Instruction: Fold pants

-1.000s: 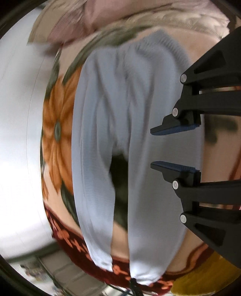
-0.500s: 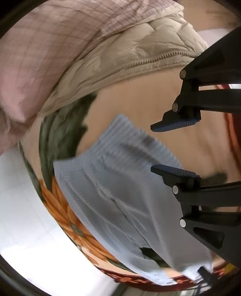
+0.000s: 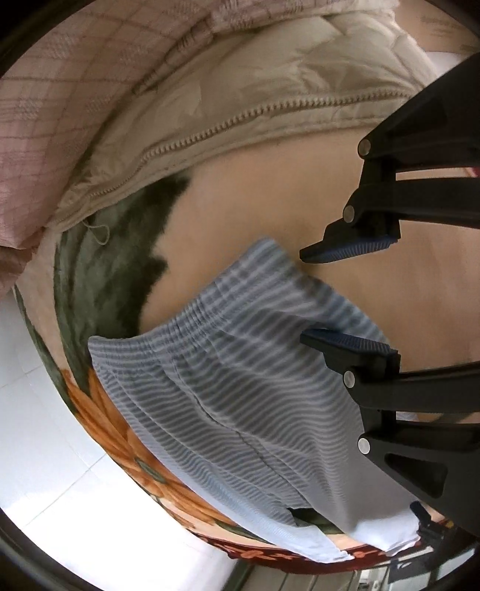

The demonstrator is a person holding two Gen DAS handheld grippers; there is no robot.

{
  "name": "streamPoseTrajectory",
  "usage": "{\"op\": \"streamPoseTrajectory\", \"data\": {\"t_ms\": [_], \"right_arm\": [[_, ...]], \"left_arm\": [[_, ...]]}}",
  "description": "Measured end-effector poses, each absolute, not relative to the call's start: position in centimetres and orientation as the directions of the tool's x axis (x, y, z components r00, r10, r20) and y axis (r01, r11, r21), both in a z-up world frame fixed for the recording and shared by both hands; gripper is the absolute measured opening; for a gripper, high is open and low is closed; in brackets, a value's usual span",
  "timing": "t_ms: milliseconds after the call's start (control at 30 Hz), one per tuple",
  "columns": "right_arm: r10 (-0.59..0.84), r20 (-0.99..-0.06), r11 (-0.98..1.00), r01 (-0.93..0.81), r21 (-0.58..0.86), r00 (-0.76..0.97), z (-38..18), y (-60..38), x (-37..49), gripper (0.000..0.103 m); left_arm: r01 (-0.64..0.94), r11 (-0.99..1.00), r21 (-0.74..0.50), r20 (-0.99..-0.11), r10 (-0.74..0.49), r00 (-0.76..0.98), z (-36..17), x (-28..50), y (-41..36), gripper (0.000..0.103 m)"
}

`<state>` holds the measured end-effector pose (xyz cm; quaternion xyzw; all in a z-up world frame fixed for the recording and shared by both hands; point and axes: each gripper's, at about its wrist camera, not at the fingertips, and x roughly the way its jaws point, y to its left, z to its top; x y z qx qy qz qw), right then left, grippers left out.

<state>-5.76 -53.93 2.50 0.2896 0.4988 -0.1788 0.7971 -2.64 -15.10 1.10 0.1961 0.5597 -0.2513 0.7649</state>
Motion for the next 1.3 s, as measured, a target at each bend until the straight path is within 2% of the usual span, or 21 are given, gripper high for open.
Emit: {"op": "streamPoseTrajectory", "data": {"t_ms": [167,233,267,333,367,400,500,600,767,933,1133,1267,1300], "right_arm": [[0.017,-0.886,0.769,0.560,0.309,0.464,2.0,-54.2,-4.9,0.038],[0.023,-0.877,0.763,0.558,0.326,0.481,2.1,-54.4,-4.7,0.038],[0.025,-0.873,0.761,0.558,0.332,0.486,2.1,-54.5,-4.6,0.037],[0.024,-0.866,0.759,0.555,0.341,0.500,2.1,-54.6,-4.8,0.025],[0.023,-0.863,0.758,0.553,0.344,0.505,2.2,-54.6,-4.9,0.012],[0.029,-0.857,0.756,0.550,0.355,0.514,2.2,-54.7,-5.1,0.007],[0.023,-0.830,0.742,0.547,0.387,0.557,3.2,-54.9,-6.2,0.006],[0.008,-0.810,0.753,0.529,0.390,0.586,4.6,-54.5,-7.5,0.005],[-0.043,-0.814,0.800,0.508,0.319,0.579,6.2,-53.2,-9.5,0.005],[-0.072,-0.838,0.811,0.521,0.267,0.540,5.6,-53.7,-11.4,0.005],[-0.044,-0.872,0.799,0.542,0.262,0.487,3.2,-54.6,-11.7,0.006],[-0.037,-0.890,0.776,0.574,0.261,0.454,1.7,-55.1,-11.7,0.016],[-0.034,-0.889,0.771,0.578,0.267,0.456,1.6,-55.3,-11.8,0.019]], "left_arm": [[0.584,0.809,0.065,-0.934,-0.157,0.322,0.5,-2.6,-16.4,0.069],[0.574,0.816,0.072,-0.924,-0.162,0.346,0.5,-2.6,-16.6,0.066],[0.569,0.819,0.075,-0.920,-0.164,0.357,0.6,-2.5,-16.5,0.060],[0.558,0.828,0.065,-0.914,-0.175,0.366,0.9,-2.4,-16.2,0.045],[0.549,0.834,0.051,-0.912,-0.185,0.365,1.1,-2.3,-16.1,0.029],[0.544,0.839,0.036,-0.913,-0.194,0.360,1.3,-2.1,-15.9,0.017],[0.519,0.854,-0.049,-0.914,-0.247,0.321,2.3,-1.7,-15.2,0.008],[0.527,0.846,-0.080,-0.910,-0.277,0.307,3.7,-2.1,-14.5,0.006],[0.569,0.814,-0.117,-0.909,-0.318,0.268,5.5,-4.6,-14.3,0.005],[0.595,0.779,-0.197,-0.922,-0.354,0.159,4.5,-6.8,-14.0,0.005],[0.608,0.767,-0.205,-0.942,-0.324,0.090,2.7,-7.4,-15.0,0.006],[0.599,0.770,-0.219,-0.943,-0.324,0.072,2.6,-7.0,-15.3,0.011],[0.599,0.768,-0.226,-0.941,-0.332,0.070,2.9,-6.9,-15.2,0.017]]}}
